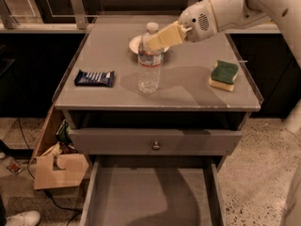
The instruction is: Pick water bottle from middle drawer and place on counter
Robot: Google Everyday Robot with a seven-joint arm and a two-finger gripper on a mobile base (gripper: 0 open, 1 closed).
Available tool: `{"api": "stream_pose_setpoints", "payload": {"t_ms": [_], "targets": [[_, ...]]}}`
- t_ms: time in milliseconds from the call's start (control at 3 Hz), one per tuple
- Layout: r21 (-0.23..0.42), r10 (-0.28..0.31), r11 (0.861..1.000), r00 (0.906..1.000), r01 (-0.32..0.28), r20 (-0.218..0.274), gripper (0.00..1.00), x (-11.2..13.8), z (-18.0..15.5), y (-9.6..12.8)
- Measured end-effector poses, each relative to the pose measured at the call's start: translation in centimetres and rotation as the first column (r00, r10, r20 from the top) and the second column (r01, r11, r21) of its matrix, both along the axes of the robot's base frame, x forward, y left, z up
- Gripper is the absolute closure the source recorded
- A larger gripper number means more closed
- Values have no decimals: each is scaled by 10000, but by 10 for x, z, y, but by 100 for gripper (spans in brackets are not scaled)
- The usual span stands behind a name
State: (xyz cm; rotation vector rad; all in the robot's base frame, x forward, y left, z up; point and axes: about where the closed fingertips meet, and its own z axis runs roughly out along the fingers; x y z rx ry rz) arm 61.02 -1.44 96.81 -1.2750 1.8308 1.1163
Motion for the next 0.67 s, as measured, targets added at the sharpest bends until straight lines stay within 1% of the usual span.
{"api": "stream_pose_setpoints", "payload": {"t_ms": [333,667], "targets": [[40,60,10000,10000,-60,-16,100,1,-1,2],[-70,209,9998,9997,-210,-87,100,2,-4,7]]}}
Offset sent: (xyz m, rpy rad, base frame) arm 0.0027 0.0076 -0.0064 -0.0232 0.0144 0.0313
